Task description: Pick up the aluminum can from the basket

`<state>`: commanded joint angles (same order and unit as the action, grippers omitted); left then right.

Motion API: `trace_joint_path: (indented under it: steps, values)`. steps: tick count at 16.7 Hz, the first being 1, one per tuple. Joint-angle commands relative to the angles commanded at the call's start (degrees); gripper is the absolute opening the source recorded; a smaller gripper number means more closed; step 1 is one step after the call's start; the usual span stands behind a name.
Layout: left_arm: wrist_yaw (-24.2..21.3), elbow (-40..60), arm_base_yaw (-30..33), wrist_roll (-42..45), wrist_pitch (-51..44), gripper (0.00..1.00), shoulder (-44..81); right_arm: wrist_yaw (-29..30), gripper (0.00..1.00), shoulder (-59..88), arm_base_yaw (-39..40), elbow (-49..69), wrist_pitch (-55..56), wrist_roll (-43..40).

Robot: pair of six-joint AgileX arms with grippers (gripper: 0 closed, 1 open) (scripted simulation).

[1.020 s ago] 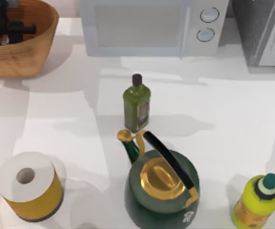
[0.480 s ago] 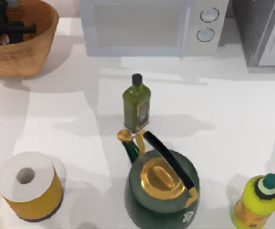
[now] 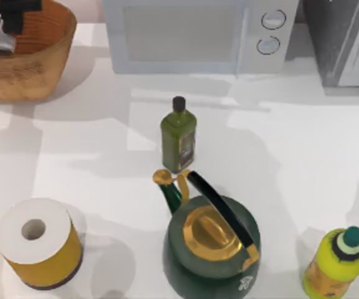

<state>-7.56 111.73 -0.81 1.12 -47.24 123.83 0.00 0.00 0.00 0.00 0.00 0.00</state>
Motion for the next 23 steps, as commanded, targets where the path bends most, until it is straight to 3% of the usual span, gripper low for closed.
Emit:
trace_joint_path:
  steps: [7, 15, 19, 23]
  values:
    - [-1.92, -40.61, 3.73, -1.14, 16.48, 0.00, -44.18, 0.00, 1.00, 0.00, 0.00, 0.00, 0.00, 0.00]
    - [1.93, -87.30, 3.92, -0.98, 36.17, 0.00, -97.76, 0.00, 1.00, 0.00, 0.00, 0.00, 0.00, 0.00]
    - [5.24, -103.58, 2.26, -0.99, 43.42, 0.00, -115.45, 0.00, 1.00, 0.00, 0.00, 0.00, 0.00, 0.00]
    - [7.41, -111.25, 0.92, -1.11, 47.01, 0.00, -123.34, 0.00, 1.00, 0.00, 0.00, 0.00, 0.00, 0.00]
